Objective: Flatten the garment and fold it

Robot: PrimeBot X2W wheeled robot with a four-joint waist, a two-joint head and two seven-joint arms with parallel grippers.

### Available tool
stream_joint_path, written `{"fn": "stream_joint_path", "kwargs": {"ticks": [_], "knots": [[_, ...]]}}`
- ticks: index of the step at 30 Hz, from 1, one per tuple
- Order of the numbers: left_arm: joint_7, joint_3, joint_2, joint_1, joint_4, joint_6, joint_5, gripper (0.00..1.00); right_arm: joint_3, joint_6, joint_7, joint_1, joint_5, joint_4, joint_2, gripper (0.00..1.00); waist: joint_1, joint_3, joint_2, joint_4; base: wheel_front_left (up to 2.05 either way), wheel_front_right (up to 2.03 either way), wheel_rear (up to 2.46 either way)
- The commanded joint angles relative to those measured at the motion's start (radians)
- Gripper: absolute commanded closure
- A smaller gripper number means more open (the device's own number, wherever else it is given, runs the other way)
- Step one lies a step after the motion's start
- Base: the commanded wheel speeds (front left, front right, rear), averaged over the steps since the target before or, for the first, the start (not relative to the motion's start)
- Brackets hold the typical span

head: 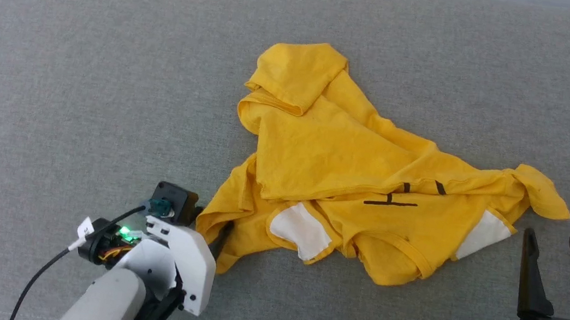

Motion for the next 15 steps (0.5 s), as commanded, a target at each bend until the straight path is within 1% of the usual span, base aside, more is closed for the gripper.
{"fn": "stream_joint_path", "kwargs": {"ticks": [1,6,9,11,14,15], "knots": [[-0.014,-0.005,-0.007,-0.008,0.028,-0.014,-0.008,1.0,-0.001,-0.001,-0.007,-0.012,0.008,0.004,0.003,0.0,0.0,-0.004,0.0,-0.004,0.0,0.0,0.0],[-0.089,0.011,-0.02,-0.024,0.04,-0.027,-0.029,1.0,-0.008,-0.001,-0.008,-0.006,0.012,0.006,0.003,0.0,0.0,-0.02,0.0,-0.002,0.0,0.0,0.0],[-0.122,0.046,-0.01,-0.024,0.021,-0.024,-0.054,1.0,-0.011,-0.001,-0.005,0.0,0.01,0.006,0.003,0.0,0.0,-0.03,0.0,0.002,0.0,0.0,0.0],[-0.137,0.079,0.008,-0.02,0.002,-0.012,-0.069,1.0,-0.013,-0.001,-0.003,0.003,0.009,0.004,0.003,0.0,0.0,-0.035,0.0,0.005,0.0,0.0,0.0],[-0.155,0.134,0.046,-0.006,-0.021,0.021,-0.076,1.0,-0.014,-0.001,0.001,0.008,0.01,0.001,0.003,0.0,0.0,-0.038,0.0,0.009,0.0,0.0,0.0],[-0.155,0.134,0.046,-0.006,-0.021,0.021,-0.076,1.0,-0.014,-0.001,0.001,0.008,0.01,0.001,0.003,0.0,0.0,-0.038,0.0,0.009,0.0,0.0,0.0]]}}
